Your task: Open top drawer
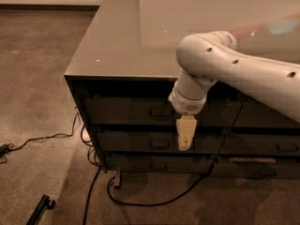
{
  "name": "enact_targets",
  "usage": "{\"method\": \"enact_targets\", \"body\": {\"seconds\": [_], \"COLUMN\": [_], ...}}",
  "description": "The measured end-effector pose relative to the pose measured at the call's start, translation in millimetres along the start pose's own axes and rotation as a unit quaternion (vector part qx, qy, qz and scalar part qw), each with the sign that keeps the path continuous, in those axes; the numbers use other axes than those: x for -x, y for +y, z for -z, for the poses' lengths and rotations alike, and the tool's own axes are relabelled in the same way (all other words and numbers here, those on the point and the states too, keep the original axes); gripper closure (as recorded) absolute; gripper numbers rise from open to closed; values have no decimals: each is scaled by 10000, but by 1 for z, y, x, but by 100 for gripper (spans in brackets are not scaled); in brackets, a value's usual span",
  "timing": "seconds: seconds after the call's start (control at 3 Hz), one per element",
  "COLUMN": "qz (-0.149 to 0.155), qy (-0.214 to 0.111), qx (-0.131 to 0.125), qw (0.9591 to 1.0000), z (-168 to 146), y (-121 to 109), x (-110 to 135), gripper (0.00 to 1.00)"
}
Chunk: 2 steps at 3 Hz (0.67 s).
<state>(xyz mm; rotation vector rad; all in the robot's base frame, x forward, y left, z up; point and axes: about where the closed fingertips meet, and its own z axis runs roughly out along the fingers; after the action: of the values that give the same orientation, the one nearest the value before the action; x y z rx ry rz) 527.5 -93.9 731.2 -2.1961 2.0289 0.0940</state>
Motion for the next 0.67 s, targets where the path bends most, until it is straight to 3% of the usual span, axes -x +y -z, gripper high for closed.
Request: {"method": "enact_targets", "body": {"seconds": [0.67], "qz": [-683], "qy": [-348], "qx": [-306], "qw": [9966], "z": [-28], "y": [-26], "x": [-28], "gripper": [0]}}
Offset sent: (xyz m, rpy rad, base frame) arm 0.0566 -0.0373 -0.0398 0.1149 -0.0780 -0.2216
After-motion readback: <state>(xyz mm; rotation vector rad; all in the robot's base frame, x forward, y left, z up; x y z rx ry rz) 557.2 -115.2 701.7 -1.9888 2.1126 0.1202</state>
